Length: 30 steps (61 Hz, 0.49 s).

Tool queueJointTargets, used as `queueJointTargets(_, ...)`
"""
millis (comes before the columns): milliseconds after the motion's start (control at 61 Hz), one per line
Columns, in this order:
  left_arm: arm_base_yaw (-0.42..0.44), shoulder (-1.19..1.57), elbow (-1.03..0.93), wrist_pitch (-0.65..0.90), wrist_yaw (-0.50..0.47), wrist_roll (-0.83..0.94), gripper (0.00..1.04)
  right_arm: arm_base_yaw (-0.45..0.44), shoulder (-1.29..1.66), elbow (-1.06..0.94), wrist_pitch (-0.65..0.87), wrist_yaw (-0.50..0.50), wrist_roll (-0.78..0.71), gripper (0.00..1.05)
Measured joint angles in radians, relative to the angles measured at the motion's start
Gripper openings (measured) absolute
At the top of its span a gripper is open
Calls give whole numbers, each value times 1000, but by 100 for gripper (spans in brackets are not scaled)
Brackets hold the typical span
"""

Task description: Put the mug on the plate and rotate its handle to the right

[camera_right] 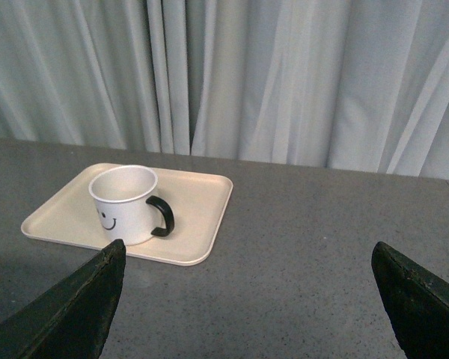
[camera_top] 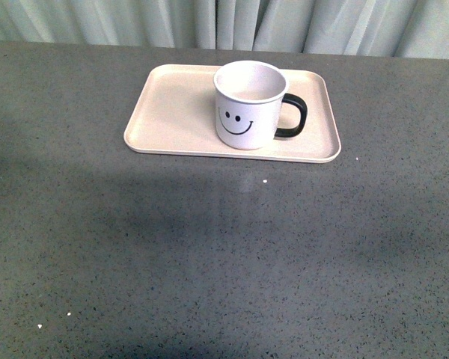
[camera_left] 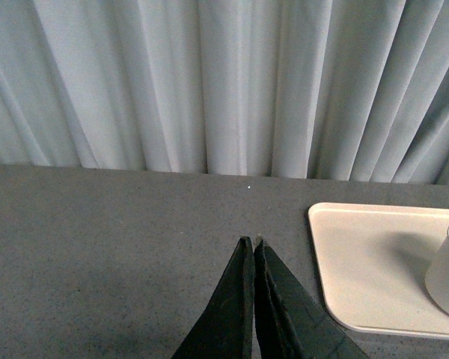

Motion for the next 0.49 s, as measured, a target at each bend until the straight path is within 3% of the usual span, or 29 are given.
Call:
queueJointTargets(148, 16, -97, -53, -47, 2, 0, 1, 0, 0, 0, 0, -1, 0, 96)
queueJointTargets(164, 17, -238, -148, -95, 4, 0, 1, 0, 0, 0, 0, 0, 0, 95)
queueJointTargets(492, 17, -483, -164, -312, 4, 0, 1, 0, 0, 0, 0, 0, 0, 95)
